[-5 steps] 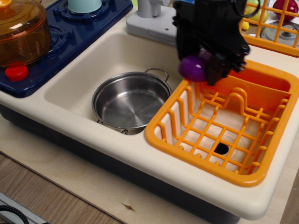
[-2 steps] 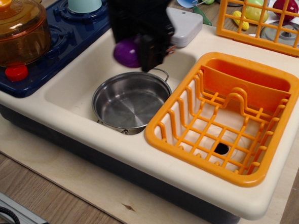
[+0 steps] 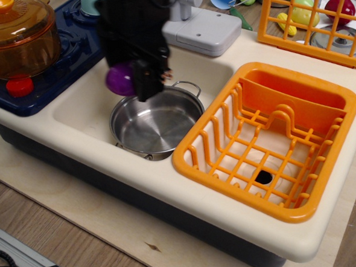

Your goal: Put eggplant into pan

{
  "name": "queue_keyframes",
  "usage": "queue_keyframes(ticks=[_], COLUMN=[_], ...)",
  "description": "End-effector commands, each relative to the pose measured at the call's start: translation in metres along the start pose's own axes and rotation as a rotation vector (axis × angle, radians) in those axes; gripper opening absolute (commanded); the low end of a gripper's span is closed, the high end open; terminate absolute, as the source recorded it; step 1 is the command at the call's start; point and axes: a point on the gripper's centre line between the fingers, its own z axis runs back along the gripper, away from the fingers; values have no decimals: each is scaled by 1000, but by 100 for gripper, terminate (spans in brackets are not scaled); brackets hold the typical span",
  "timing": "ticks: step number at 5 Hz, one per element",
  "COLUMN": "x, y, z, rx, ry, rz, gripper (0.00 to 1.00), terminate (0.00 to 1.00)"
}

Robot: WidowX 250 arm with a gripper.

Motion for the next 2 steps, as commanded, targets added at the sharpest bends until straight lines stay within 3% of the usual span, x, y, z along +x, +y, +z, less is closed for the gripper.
queue_keyframes(ticks=[1,2], x=[4,4], y=[1,1], z=[8,8], rx=[15,15], ry=[-32,-32], rz=[-9,-9], gripper=[100,100], terminate=[0,100])
